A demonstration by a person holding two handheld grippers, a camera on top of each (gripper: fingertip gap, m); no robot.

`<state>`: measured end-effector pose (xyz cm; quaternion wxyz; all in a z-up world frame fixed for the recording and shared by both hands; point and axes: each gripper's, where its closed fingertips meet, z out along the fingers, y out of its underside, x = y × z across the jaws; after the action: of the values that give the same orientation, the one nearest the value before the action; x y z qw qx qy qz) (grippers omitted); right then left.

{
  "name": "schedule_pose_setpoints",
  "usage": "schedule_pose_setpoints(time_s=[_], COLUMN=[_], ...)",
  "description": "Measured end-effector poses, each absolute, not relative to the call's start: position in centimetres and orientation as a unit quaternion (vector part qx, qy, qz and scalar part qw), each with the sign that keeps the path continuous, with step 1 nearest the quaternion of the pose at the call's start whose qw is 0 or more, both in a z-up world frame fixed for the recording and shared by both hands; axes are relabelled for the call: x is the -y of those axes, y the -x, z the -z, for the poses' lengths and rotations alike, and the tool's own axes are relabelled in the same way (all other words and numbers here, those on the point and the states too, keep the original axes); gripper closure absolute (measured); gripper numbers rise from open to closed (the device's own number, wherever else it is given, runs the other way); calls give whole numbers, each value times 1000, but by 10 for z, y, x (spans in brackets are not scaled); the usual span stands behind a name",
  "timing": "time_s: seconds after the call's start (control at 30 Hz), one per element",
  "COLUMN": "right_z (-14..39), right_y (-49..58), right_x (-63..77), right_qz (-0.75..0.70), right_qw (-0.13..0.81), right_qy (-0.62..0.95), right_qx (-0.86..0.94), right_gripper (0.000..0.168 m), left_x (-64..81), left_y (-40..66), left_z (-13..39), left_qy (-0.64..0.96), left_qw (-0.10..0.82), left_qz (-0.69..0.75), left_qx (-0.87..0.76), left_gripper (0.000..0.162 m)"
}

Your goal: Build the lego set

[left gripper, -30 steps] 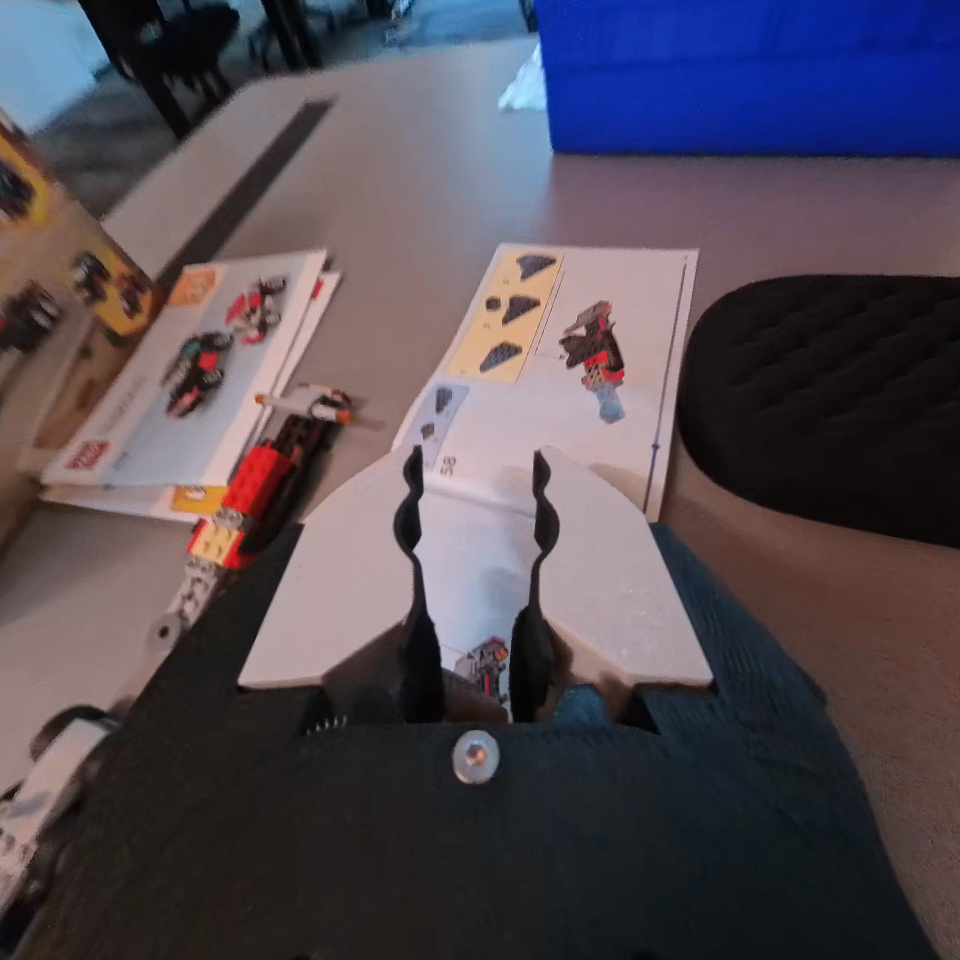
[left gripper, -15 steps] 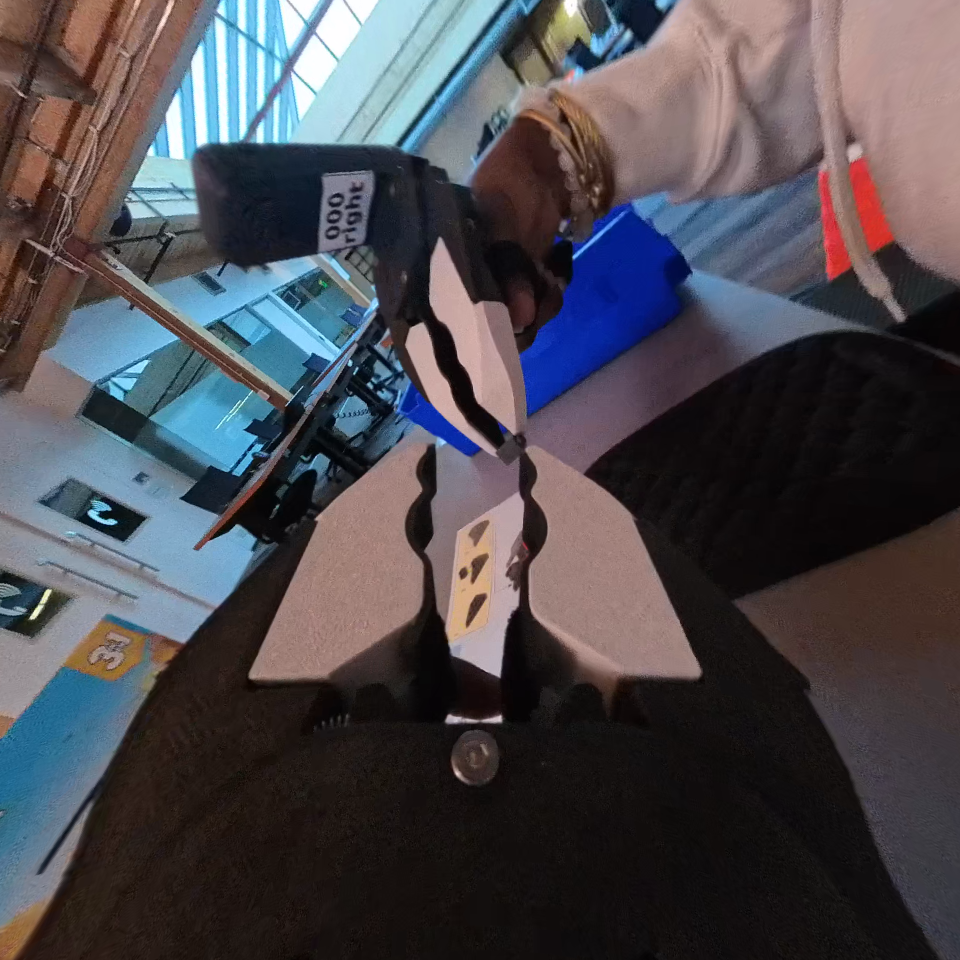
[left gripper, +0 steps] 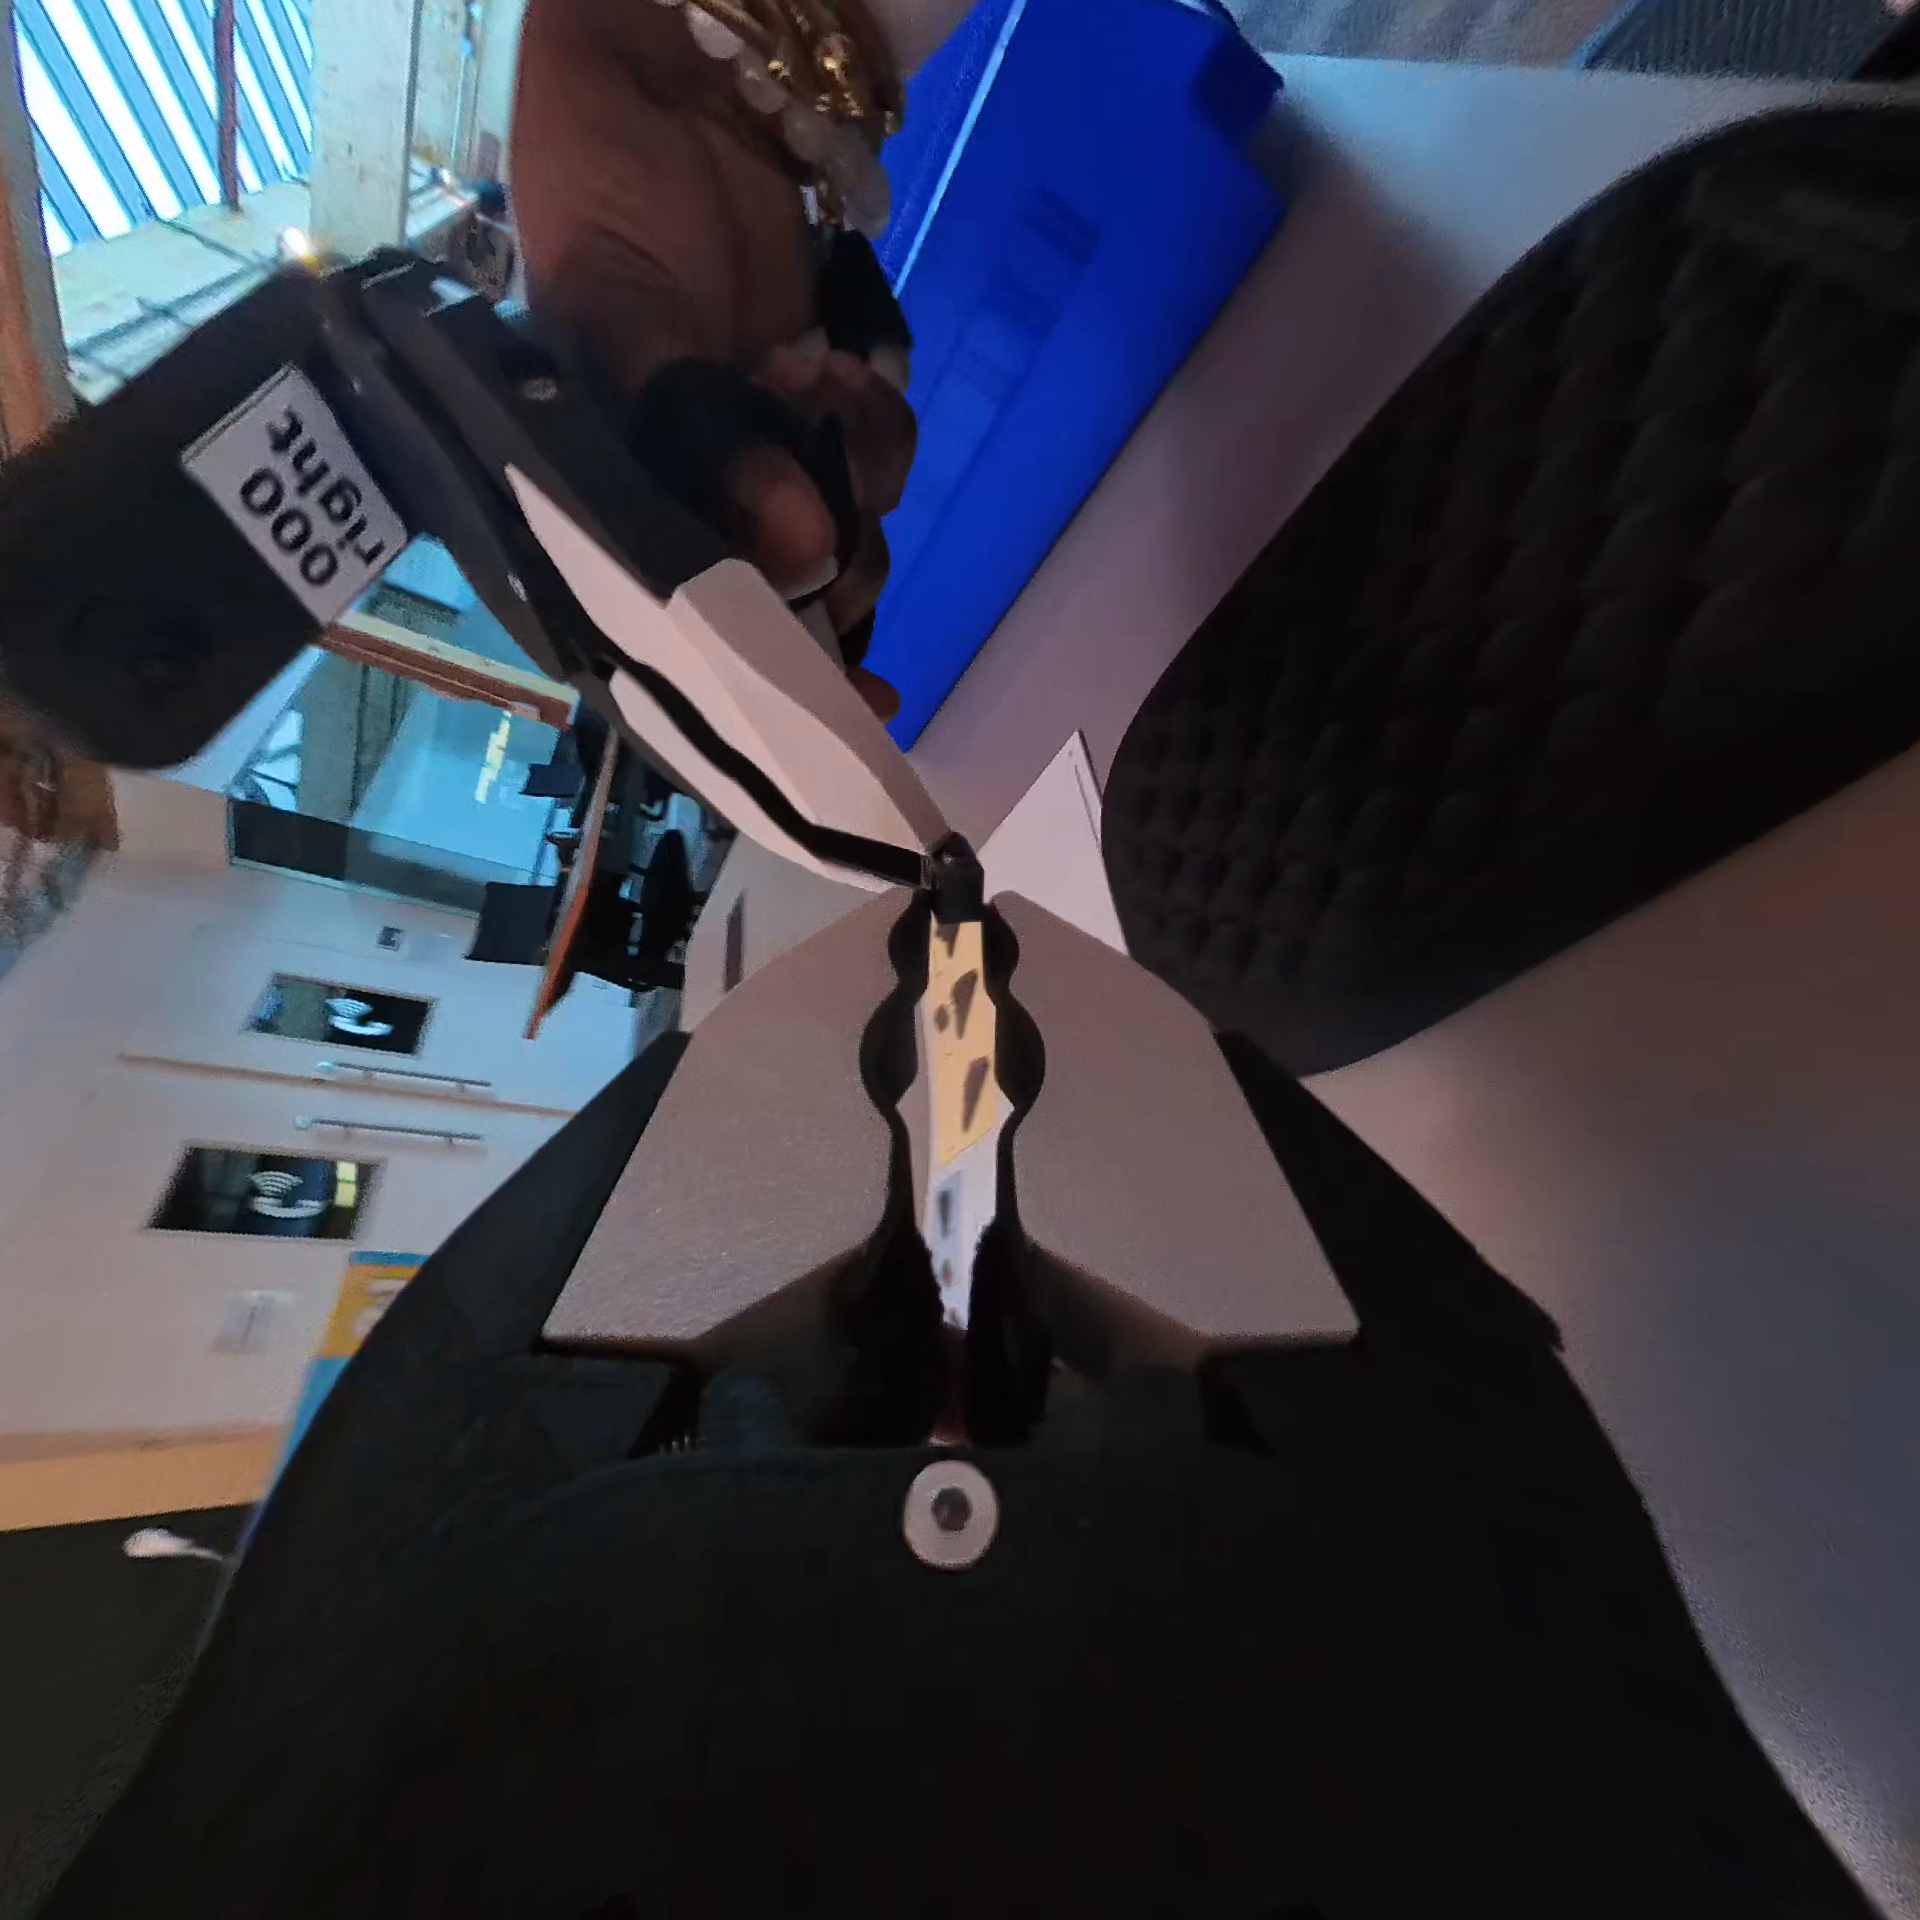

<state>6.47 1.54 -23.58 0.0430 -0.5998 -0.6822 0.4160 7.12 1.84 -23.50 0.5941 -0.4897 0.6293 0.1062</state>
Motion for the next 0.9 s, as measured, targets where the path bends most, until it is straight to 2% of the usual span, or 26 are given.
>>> schedule_pose_setpoints(time_s=[0.1,0.17,0.23,0.3,0.6,0.77,0.83,0.9], right_z=[221,202,186,183,193,204,221,249], right_y=[-60,-53,-49,-49,-40,-35,-31,-26], right_x=[-17,-22,-25,-24,-16,-15,-8,1], right_qz=[-449,-472,-467,-447,-435,-411,-399,-372], right_qw=[96,188,288,335,337,333,310,274], right_qy=[563,509,452,418,402,412,426,440], right_qx=[687,694,703,717,732,742,751,770], right_gripper=[147,137,137,141,159,160,161,160], left_x=[-22,-20,-17,-16,-14,-12,-22,-39], left_y=[-67,-64,-59,-51,-48,-36,-12,23], left_z=[224,218,205,196,198,203,201,192], left_qy=[558,610,619,612,615,630,645,649], left_qw=[621,610,604,602,593,569,584,625], left_qz=[7,159,296,363,379,386,377,373], left_qx=[-550,-481,-405,-363,-357,-361,-318,-224], left_gripper=[153,154,154,154,154,150,141,141])
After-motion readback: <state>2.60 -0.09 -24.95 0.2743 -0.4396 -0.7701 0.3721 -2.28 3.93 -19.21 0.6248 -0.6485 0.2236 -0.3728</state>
